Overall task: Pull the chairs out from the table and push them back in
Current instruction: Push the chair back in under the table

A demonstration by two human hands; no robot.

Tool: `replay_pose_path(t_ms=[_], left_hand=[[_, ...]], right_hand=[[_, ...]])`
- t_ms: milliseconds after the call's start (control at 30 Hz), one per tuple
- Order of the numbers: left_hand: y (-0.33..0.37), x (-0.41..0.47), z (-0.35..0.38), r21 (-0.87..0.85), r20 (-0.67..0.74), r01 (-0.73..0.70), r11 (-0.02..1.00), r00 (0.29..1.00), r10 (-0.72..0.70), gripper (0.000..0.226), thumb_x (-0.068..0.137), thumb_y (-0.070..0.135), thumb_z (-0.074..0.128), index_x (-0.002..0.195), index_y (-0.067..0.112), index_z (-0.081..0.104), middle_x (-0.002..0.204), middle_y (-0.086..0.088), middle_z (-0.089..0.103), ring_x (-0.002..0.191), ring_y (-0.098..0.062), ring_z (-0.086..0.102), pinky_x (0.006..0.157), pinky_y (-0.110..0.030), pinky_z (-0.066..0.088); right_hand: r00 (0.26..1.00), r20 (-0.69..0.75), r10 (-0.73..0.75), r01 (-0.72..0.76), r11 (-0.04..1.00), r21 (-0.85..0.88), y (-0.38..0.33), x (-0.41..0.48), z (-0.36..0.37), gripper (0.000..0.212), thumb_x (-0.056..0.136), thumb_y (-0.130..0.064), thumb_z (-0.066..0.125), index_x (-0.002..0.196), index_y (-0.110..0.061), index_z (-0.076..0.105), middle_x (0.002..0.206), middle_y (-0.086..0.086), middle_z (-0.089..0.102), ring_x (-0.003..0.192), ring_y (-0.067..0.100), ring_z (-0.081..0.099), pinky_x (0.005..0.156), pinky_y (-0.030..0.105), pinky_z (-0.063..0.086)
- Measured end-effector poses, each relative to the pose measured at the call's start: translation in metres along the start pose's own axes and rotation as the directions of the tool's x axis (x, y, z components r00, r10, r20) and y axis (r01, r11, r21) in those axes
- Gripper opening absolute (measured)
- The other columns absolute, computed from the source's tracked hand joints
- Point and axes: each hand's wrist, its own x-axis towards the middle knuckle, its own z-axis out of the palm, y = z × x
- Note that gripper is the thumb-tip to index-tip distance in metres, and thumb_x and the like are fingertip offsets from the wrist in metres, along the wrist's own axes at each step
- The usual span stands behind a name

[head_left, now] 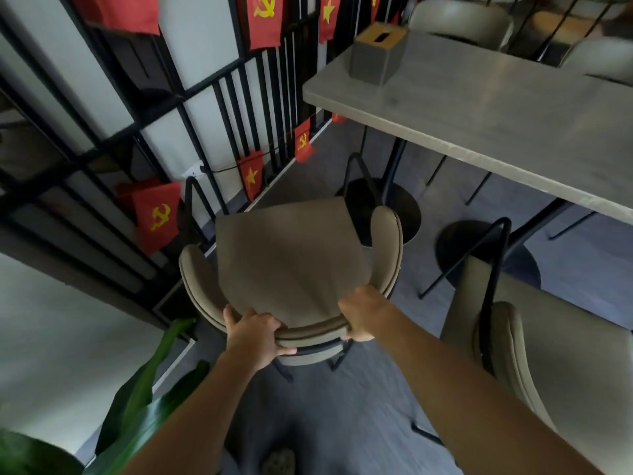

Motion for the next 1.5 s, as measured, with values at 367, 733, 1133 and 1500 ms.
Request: replay_pose_path(t_ms=[367, 733, 1133, 1500], left_hand=[[-0.071, 0.037, -0.033, 0.173, 0.090, -0.277, 0.945, 0.960, 0.265, 0.054, 0.075, 0.066, 0.054, 0.125, 0.044, 0.052, 0.129, 0.015, 0.054, 0.132, -0.016, 0.033, 0.110, -0.060, 0.001], [-0.079, 0.094, -0.066, 0.268, 0.116, -0.517, 0.813, 0.855, 0.505, 0.054, 0.071, 0.064, 0.060, 0.119, 0.038, 0.060, 0.123, 0.017, 0.060, 0.128, -0.014, 0.037, 0.112, -0.055, 0.002], [-0.081, 0.115, -0.069, 0.265, 0.058, -0.545, 0.795, 0.832, 0.551, 0.052, 0.067, 0.067, 0.062, 0.110, 0.038, 0.064, 0.116, 0.018, 0.062, 0.124, -0.011, 0.042, 0.112, -0.050, -0.003], [-0.073, 0.101, -0.088, -0.424, -0.221, -0.296, 0.856, 0.950, 0.219, 0.084, 0.058, 0.078, 0.059, 0.132, 0.042, 0.045, 0.152, 0.007, 0.028, 0.143, -0.024, 0.017, 0.115, -0.050, 0.014]], right_hand=[[0.992, -0.038, 0.122, -0.114, 0.977, 0.181, -0.050, 0.011, -0.006, 0.049, 0.088, -0.047, 0.058, 0.110, -0.004, 0.058, 0.114, 0.016, 0.064, 0.108, 0.035, 0.058, 0.095, 0.042, 0.041], [0.959, 0.017, 0.281, -0.271, 0.904, 0.332, -0.058, 0.023, -0.013, 0.048, 0.089, -0.050, 0.053, 0.114, -0.009, 0.057, 0.113, 0.013, 0.063, 0.107, 0.033, 0.057, 0.092, 0.042, 0.044], [0.930, 0.053, 0.363, -0.358, 0.869, 0.340, -0.061, 0.031, -0.016, 0.045, 0.089, -0.049, 0.053, 0.109, -0.010, 0.061, 0.104, 0.010, 0.066, 0.099, 0.030, 0.060, 0.088, 0.041, 0.047], [0.795, -0.011, 0.606, -0.330, 0.447, 0.832, -0.048, 0.022, -0.014, 0.077, 0.084, -0.064, 0.051, 0.148, -0.028, 0.028, 0.159, -0.001, 0.023, 0.149, 0.021, 0.008, 0.120, 0.041, 0.001]])
